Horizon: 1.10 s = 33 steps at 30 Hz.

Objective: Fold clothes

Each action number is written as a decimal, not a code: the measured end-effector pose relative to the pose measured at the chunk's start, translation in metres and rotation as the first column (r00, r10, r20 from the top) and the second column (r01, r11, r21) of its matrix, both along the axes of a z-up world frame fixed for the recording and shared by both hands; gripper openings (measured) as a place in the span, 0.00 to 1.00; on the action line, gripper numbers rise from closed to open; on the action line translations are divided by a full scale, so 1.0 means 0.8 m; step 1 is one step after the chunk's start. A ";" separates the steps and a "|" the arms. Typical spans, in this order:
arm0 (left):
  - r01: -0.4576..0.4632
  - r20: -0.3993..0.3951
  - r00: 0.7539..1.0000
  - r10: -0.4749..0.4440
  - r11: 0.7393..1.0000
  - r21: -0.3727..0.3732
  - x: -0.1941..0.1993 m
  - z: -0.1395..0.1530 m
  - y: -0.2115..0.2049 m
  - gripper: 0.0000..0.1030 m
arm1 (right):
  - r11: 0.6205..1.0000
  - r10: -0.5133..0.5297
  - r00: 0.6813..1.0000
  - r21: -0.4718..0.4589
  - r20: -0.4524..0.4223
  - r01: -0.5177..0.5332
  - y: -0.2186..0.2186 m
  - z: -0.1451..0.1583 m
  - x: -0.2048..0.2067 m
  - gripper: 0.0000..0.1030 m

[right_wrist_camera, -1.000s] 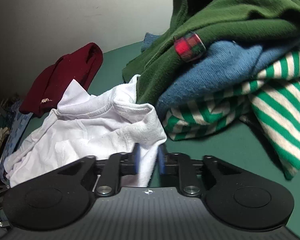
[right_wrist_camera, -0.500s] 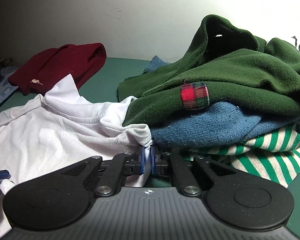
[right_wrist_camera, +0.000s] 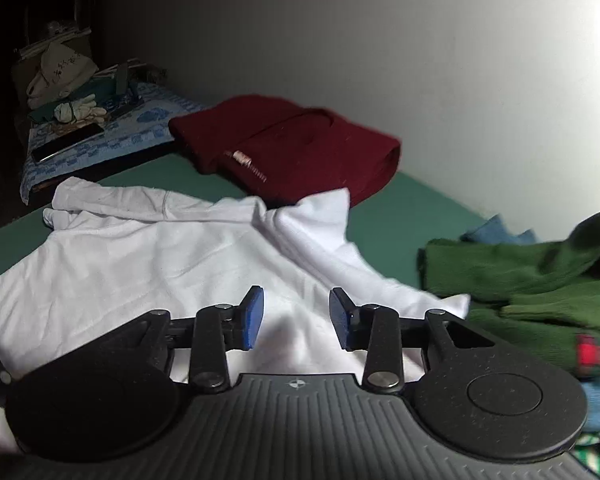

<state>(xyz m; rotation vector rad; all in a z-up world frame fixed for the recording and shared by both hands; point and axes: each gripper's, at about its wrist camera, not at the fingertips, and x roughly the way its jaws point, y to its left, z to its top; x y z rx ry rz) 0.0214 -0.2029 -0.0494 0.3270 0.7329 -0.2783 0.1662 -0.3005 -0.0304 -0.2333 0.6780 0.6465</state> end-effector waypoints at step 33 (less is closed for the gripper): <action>0.045 0.029 0.998 -0.047 0.996 0.079 0.057 -0.025 0.012 0.08 | 0.985 -0.110 0.990 0.120 -0.083 0.120 -0.058 -0.021 0.006 0.18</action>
